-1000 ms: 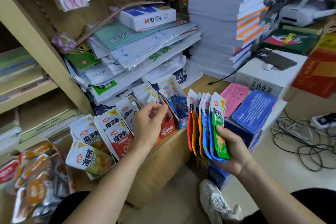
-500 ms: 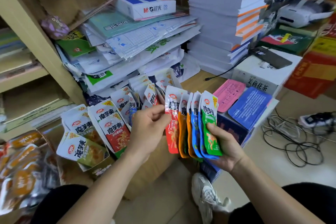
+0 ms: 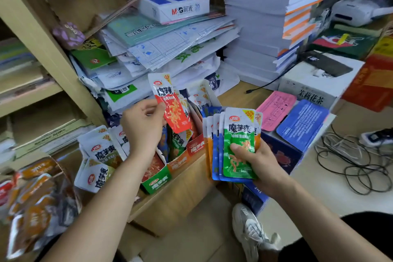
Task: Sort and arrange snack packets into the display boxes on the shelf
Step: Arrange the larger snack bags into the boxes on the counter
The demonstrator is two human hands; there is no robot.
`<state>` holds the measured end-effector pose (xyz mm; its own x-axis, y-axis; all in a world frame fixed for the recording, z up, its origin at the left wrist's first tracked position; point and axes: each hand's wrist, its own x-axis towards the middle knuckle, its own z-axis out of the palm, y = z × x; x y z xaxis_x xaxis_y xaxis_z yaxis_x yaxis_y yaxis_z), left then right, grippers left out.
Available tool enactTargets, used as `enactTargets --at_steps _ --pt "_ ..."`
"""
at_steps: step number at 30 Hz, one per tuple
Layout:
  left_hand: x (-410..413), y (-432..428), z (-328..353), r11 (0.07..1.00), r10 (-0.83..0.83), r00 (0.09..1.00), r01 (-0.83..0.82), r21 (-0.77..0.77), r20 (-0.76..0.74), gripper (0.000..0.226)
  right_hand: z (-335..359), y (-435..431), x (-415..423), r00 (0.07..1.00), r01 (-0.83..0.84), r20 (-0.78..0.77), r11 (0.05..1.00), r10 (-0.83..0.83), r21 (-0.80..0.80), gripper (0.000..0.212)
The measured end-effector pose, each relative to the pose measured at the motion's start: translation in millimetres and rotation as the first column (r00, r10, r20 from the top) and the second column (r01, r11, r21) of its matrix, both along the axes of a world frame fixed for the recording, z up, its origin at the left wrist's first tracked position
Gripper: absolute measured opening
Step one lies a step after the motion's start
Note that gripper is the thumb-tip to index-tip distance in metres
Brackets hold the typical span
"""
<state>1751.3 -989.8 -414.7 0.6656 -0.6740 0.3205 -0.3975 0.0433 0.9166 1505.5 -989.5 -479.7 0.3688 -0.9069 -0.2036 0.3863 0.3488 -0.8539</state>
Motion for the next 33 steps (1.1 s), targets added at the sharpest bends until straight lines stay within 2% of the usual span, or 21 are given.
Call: enactTargets --at_steps 2,6,8,9,12,15,17,20,22,24,25,26,27,28,29,30,31,33 --pt "-5.6 -6.0 -6.3 0.999 -0.023 1.000 0.023 0.048 -0.001 0.003 -1.7 -0.4 0.6 0.997 0.047 -0.063 0.996 -0.052 -0.076 0.053" --pt "-15.8 -17.5 -19.3 0.997 -0.049 0.998 0.047 0.053 0.036 0.021 -3.8 -1.0 -0.7 0.988 0.086 -0.109 0.981 -0.106 -0.171 0.061" --pt "-18.9 -23.4 -27.2 0.998 -0.045 0.988 0.037 0.059 0.149 0.019 -3.3 -0.8 -1.7 0.984 0.110 -0.120 0.975 -0.135 -0.194 0.060" --pt "-20.7 -25.4 -31.2 0.997 -0.033 0.967 0.014 0.078 0.254 0.014 -2.5 -0.6 -2.3 0.979 0.130 -0.127 0.972 -0.157 -0.197 0.060" --pt "-27.5 -27.7 -42.6 0.982 0.032 0.852 -0.124 0.141 0.523 0.011 -1.2 -1.0 -4.4 0.969 0.170 -0.142 0.963 -0.201 -0.208 0.058" --pt "-36.2 -28.6 -52.9 0.961 0.048 0.790 -0.203 0.186 0.612 0.016 0.8 -1.2 -7.1 0.967 0.172 -0.151 0.961 -0.207 -0.218 0.057" --pt "-42.9 -26.0 -56.8 0.929 -0.015 0.787 -0.216 0.299 0.617 0.016 1.9 -0.7 -8.9 0.968 0.168 -0.147 0.960 -0.203 -0.223 0.056" --pt "-42.3 -21.8 -54.4 0.921 -0.109 0.864 -0.099 0.377 0.492 0.017 5.0 0.1 -11.6 0.970 0.166 -0.137 0.959 -0.201 -0.232 0.056" --pt "-40.3 -11.6 -48.8 0.966 -0.118 0.910 0.013 0.259 0.398 0.019 6.9 0.3 -13.7 0.971 0.166 -0.133 0.958 -0.200 -0.232 0.056" --pt "-44.7 8.2 -38.5 0.989 -0.115 0.922 0.072 0.128 0.371 0.010 9.4 0.2 -14.0 0.977 0.156 -0.109 0.965 -0.182 -0.212 0.053" --pt "-51.1 20.2 -32.7 0.985 -0.154 0.936 0.119 0.128 0.316 0.009 11.5 0.5 -13.3 0.983 0.145 -0.082 0.971 -0.163 -0.192 0.051" --pt "-58.3 31.4 -27.2 0.965 -0.235 0.952 0.203 0.169 0.198 0.011 13.8 0.8 -12.0 0.989 0.133 -0.045 0.977 -0.142 -0.165 0.048" --pt "-66.0 41.8 -22.4 0.917 -0.343 0.939 0.335 0.218 0.001 0.014 17.2 1.4 -10.4 0.993 0.118 -0.007 0.985 -0.120 -0.128 0.045" --pt "-74.1 50.1 -17.8 0.840 -0.437 0.864 0.491 0.232 -0.248 0.017 21.0 2.0 -8.4 0.996 0.092 0.030 0.992 -0.089 -0.089 0.041" --pt "-80.9 56.6 -13.7 0.761 -0.470 0.747 0.613 0.213 -0.470 0.022 25.1 3.1 -6.0 0.997 0.056 0.062 0.997 -0.053 -0.053 0.038" --pt "-85.3 61.0 -11.8 0.711 -0.464 0.655 0.677 0.191 -0.596 0.029 28.4 4.0 -2.6 0.996 0.027 0.081 0.999 -0.025 -0.024 0.035" --pt "-87.9 64.2 -10.8 0.692 -0.451 0.619 0.697 0.185 -0.643 0.031 31.5 4.9 1.2 0.996 0.013 0.092 1.000 -0.014 0.004 0.034" --pt "-87.9 67.8 -9.2 0.727 -0.434 0.613 0.671 0.145 -0.660 0.025 35.4 4.9 11.5 0.997 0.047 0.059 0.998 -0.050 0.038 0.037"
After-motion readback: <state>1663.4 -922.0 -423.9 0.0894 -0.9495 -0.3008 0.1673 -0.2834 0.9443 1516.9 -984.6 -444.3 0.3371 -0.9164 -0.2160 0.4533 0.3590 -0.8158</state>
